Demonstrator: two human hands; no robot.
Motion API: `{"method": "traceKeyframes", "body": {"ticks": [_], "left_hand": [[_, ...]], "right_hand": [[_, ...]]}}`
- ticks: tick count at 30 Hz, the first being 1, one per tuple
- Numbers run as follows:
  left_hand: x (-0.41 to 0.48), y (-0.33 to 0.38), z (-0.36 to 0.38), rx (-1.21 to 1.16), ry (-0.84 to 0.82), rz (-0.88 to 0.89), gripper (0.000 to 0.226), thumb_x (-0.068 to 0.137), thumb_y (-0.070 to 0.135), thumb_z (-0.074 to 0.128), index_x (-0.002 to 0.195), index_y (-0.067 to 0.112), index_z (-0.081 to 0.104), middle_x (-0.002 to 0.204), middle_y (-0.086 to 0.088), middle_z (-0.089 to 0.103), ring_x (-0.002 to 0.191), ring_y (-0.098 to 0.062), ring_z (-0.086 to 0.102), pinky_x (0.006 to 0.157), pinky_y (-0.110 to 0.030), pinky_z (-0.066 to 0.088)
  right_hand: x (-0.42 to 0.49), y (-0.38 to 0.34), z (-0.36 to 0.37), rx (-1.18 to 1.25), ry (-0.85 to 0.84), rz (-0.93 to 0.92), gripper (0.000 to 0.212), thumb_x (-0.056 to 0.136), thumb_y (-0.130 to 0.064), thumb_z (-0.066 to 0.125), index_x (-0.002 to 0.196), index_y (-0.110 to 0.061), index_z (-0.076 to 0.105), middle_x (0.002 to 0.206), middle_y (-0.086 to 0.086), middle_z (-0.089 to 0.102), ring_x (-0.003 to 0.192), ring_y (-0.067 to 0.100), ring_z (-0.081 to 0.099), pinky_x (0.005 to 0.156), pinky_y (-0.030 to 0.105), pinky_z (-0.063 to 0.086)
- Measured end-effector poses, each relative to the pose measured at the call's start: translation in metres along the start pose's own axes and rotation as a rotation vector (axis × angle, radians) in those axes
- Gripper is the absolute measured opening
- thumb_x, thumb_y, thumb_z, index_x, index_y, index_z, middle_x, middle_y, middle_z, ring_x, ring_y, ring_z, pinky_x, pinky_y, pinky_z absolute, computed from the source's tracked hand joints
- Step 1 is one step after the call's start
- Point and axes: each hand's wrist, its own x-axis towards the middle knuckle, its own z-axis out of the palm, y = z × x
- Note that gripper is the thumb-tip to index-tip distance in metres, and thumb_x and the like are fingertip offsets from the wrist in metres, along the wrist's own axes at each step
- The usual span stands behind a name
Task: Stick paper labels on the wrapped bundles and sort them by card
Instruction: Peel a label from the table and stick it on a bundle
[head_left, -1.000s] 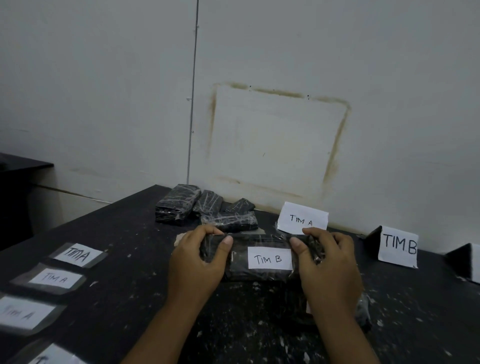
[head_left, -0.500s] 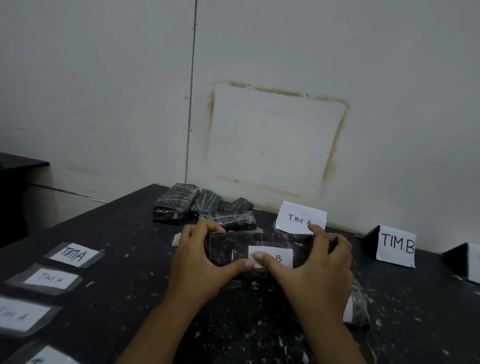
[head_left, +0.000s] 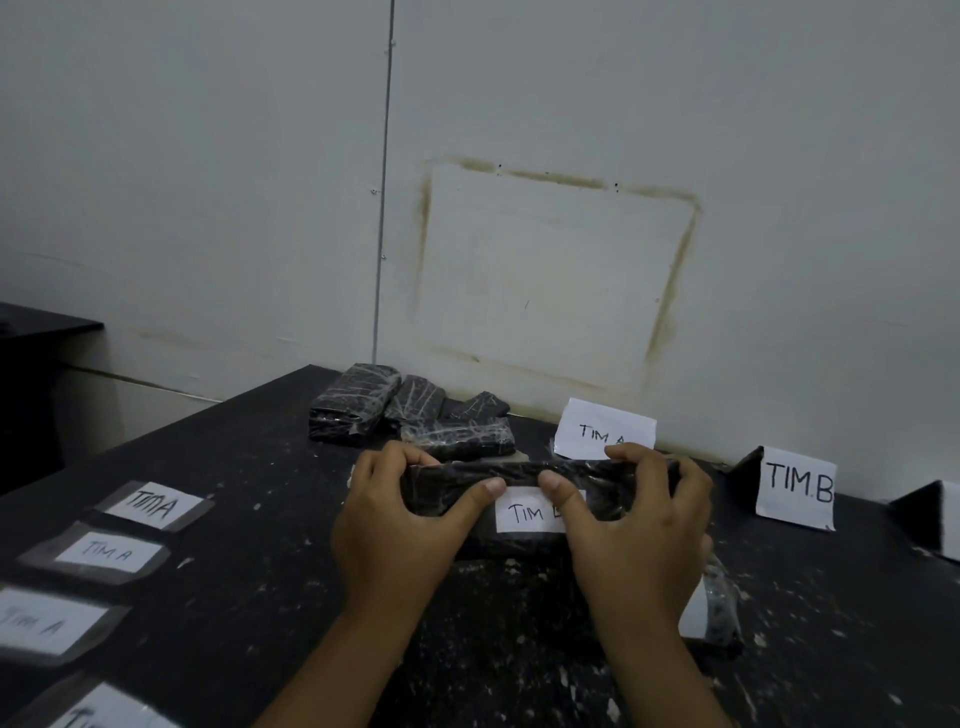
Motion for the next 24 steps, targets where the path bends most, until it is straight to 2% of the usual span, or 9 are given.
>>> {"method": "traceKeyframes", "body": {"ticks": [4,7,11,15,17,19,21,22,24], "left_hand": [[-0.001,-0.002,0.002,0.039,0.002,-0.006,0.056,0.053,0.082,0.055,0.075,0.031,0.048,0.079,0.013,0.050,0.068,0.000,0.050,0.049,-0.022,0.040],[-0.001,-0.005,0.003,0.041,-0.005,0.009,0.053,0.056,0.080,0.054,0.075,0.030,0.048,0.078,0.011,0.050,0.067,-0.001,0.051,0.049,-0.021,0.040],[0.002,-0.011,0.002,-0.004,0.025,0.005,0.042,0.070,0.071,0.049,0.070,0.029,0.050,0.069,0.009,0.051,0.058,-0.001,0.048,0.046,-0.020,0.030],[0.008,-0.018,-0.002,-0.024,0.063,-0.040,0.035,0.081,0.058,0.053,0.065,0.027,0.052,0.063,0.006,0.049,0.054,-0.005,0.046,0.047,-0.020,0.027],[0.008,-0.019,-0.003,-0.023,0.033,-0.075,0.036,0.084,0.058,0.057,0.066,0.027,0.051,0.066,0.005,0.048,0.055,-0.009,0.047,0.048,-0.021,0.028],[0.011,-0.019,-0.005,-0.023,-0.010,-0.114,0.042,0.077,0.069,0.052,0.067,0.028,0.051,0.071,0.006,0.052,0.061,-0.012,0.051,0.050,-0.022,0.032],[0.014,-0.020,-0.009,-0.005,-0.084,-0.183,0.053,0.059,0.079,0.053,0.073,0.028,0.052,0.080,0.010,0.053,0.069,-0.010,0.055,0.053,-0.023,0.038],[0.016,-0.021,-0.011,0.009,-0.131,-0.217,0.060,0.050,0.083,0.055,0.077,0.030,0.052,0.084,0.012,0.053,0.072,-0.009,0.055,0.055,-0.024,0.040],[0.018,-0.022,-0.013,0.066,-0.220,-0.258,0.074,0.034,0.088,0.056,0.084,0.033,0.049,0.092,0.014,0.049,0.077,-0.007,0.055,0.058,-0.026,0.042]], "right_hand": [[0.003,0.003,0.000,0.042,-0.012,0.014,0.046,0.064,-0.051,0.073,0.102,-0.027,0.062,0.118,0.005,0.046,0.111,0.027,0.047,0.088,0.048,0.045],[0.005,0.008,0.000,0.069,0.010,-0.005,0.033,0.069,-0.041,0.075,0.097,-0.027,0.064,0.110,0.002,0.047,0.106,0.025,0.049,0.075,0.041,0.050],[0.005,0.013,0.002,0.070,0.033,-0.047,0.017,0.076,-0.030,0.072,0.092,-0.026,0.068,0.098,-0.007,0.044,0.095,0.022,0.053,0.055,0.017,0.034],[0.000,0.009,0.003,0.055,0.063,-0.140,0.016,0.081,-0.022,0.069,0.097,-0.025,0.070,0.091,-0.006,0.043,0.083,0.015,0.049,0.050,0.011,0.029],[0.000,0.009,0.004,0.013,0.045,-0.210,0.023,0.084,-0.026,0.066,0.107,-0.024,0.068,0.093,0.000,0.048,0.082,0.018,0.051,0.051,0.018,0.034],[-0.002,0.009,0.005,-0.068,-0.054,-0.233,0.048,0.080,-0.049,0.061,0.121,-0.024,0.060,0.103,0.006,0.050,0.088,0.021,0.051,0.058,0.026,0.043],[-0.005,0.006,0.007,-0.200,-0.146,-0.231,0.086,0.065,-0.078,0.050,0.131,-0.023,0.049,0.115,0.010,0.048,0.100,0.025,0.050,0.067,0.034,0.051],[-0.006,0.004,0.008,-0.260,-0.171,-0.238,0.099,0.058,-0.086,0.044,0.134,-0.022,0.046,0.119,0.012,0.048,0.104,0.028,0.050,0.070,0.038,0.053],[-0.008,0.002,0.009,-0.323,-0.193,-0.263,0.106,0.052,-0.088,0.041,0.134,-0.021,0.045,0.121,0.016,0.049,0.105,0.032,0.052,0.071,0.041,0.054]]}}
